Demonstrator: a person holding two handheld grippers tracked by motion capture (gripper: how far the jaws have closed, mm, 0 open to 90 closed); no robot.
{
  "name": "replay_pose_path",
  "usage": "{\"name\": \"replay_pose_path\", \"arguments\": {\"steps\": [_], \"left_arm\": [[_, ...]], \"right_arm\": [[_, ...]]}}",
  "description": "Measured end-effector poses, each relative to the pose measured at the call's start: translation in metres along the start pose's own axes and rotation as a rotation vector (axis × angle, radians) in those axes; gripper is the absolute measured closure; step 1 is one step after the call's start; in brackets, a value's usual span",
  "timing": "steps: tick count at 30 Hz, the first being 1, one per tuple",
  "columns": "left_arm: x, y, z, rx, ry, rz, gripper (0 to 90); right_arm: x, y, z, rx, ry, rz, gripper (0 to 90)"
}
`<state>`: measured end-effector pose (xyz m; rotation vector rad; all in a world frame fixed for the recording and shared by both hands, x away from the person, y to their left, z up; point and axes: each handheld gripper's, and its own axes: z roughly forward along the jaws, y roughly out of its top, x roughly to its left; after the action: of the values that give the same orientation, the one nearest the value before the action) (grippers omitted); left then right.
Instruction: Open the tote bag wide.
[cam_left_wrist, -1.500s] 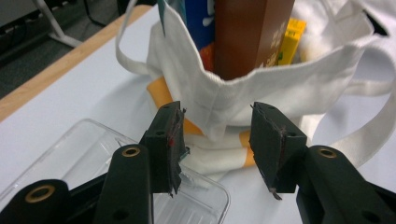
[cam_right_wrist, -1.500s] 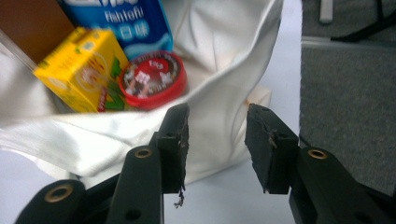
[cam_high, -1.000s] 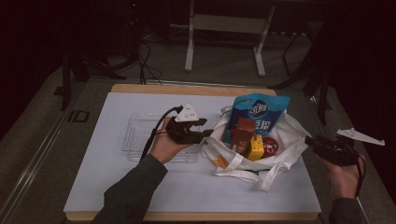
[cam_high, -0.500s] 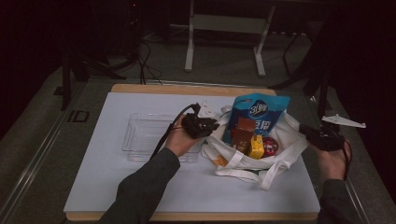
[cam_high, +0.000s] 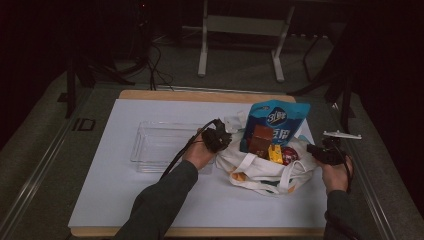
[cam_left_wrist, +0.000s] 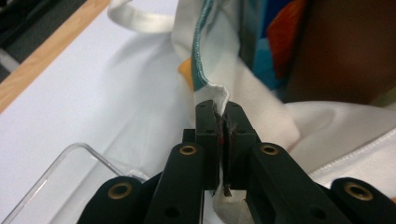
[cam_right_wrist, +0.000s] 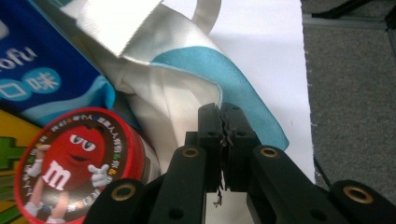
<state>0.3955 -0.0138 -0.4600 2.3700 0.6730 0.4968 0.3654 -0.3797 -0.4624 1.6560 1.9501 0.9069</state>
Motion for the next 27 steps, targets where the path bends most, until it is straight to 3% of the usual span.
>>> {"name": "replay_pose_path", "arguments": {"steps": [4, 10, 14, 16, 17, 18, 21, 23, 27], "left_arm": [[0.001, -0.002, 0.002, 0.018, 0.034, -0.012, 87.5], [0.004, -0.004, 0.001, 0.022, 0.021, -0.053, 87.7], [0.002, -0.004, -0.002, 0.014, 0.013, -0.033, 87.3], [0.002, -0.007, -0.005, -0.007, -0.006, -0.034, 87.0], [0.002, -0.007, -0.005, -0.007, -0.006, -0.034, 87.0], [0.003, -0.008, -0.006, -0.015, -0.012, -0.039, 86.9], [0.001, -0.008, -0.007, -0.019, -0.014, -0.030, 86.6], [0.000, -0.008, -0.008, -0.020, -0.014, -0.028, 86.4], [0.001, -0.009, -0.012, -0.026, -0.030, -0.023, 82.9]], "right_arm": [[-0.004, -0.005, 0.005, 0.033, -0.017, -0.001, 88.1], [-0.004, -0.011, 0.008, 0.055, -0.028, 0.011, 88.0], [-0.003, -0.010, 0.004, 0.035, -0.027, 0.007, 84.2], [0.001, -0.011, -0.007, -0.015, 0.004, 0.004, 74.0], [0.001, -0.011, -0.007, -0.015, 0.004, 0.004, 74.0], [0.002, -0.012, -0.016, -0.054, 0.017, 0.009, 70.5], [0.005, -0.013, -0.028, -0.097, 0.017, 0.005, 63.8], [0.008, -0.013, -0.035, -0.118, 0.005, -0.014, 61.7], [0.014, -0.014, -0.050, -0.156, 0.033, -0.042, 59.4]]}}
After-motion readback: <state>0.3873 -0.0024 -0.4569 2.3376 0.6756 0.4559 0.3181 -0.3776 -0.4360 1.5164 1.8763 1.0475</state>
